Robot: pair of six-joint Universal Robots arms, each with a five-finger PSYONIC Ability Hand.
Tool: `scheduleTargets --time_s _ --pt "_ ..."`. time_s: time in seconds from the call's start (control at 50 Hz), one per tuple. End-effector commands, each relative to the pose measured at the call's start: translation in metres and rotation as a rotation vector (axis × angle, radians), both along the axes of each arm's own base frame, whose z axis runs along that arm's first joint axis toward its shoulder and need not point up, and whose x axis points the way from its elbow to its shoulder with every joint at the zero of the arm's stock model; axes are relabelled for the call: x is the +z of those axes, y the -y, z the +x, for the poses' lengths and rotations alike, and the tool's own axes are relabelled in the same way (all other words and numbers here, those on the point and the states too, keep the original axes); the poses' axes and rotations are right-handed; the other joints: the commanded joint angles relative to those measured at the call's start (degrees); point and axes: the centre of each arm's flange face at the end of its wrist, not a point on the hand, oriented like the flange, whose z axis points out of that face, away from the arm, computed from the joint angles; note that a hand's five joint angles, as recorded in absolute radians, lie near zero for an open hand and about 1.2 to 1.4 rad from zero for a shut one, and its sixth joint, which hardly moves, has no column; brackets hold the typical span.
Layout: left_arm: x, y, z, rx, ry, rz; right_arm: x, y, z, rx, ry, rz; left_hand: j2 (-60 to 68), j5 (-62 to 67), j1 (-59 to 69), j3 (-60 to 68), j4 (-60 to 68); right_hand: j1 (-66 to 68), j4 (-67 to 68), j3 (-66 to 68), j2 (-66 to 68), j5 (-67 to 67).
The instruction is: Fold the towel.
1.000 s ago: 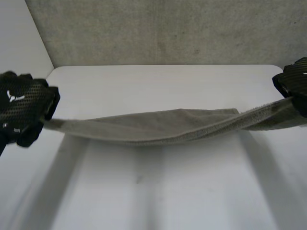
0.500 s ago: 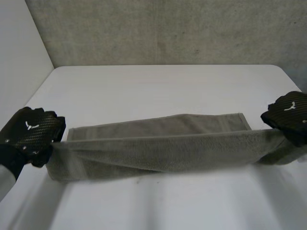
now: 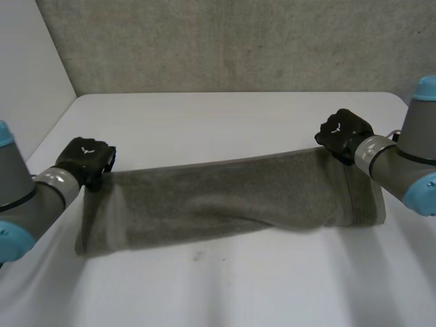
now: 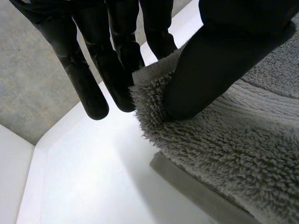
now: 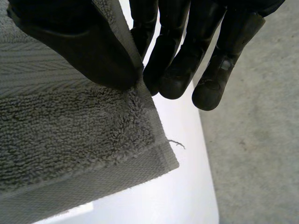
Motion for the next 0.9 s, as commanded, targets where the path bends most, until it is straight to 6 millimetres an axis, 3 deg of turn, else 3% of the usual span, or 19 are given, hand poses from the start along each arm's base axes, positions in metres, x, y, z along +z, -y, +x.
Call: scheduleTargets --time_s 0.02,0.18,0.46,0.88,0.9 --pt "-0.008 0.022 -0.025 -0.047 -0.020 -0.040 -0.014 0.025 0.010 0.004 0.010 -0.059 10.2 11.2 11.7 10.3 10.2 3.0 2.9 3.4 3.7 2.1" --pt "-0.015 0.034 -0.037 -0.067 -0.017 -0.056 -0.031 0.039 0.015 0.004 0.004 -0.064 10.2 11.2 11.7 10.3 10.2 3.0 2.9 3.4 3.7 2.1" --pt "-0.029 0.050 -0.036 -0.021 0.002 -0.056 -0.049 0.056 0.021 0.014 0.006 -0.081 10.2 11.2 11.7 10.3 10.2 3.0 2.9 3.4 3.7 2.1" --pt "-0.026 0.042 -0.030 0.027 0.022 -0.036 -0.061 0.064 0.046 0.088 0.039 -0.144 10.2 11.2 11.7 10.3 10.2 3.0 2.9 3.4 3.7 2.1" --pt "-0.026 0.043 -0.030 0.026 0.022 -0.035 -0.063 0.063 0.047 0.088 0.039 -0.141 10.2 11.2 11.7 10.3 10.2 -13.6 -13.7 -13.1 -12.9 -14.5"
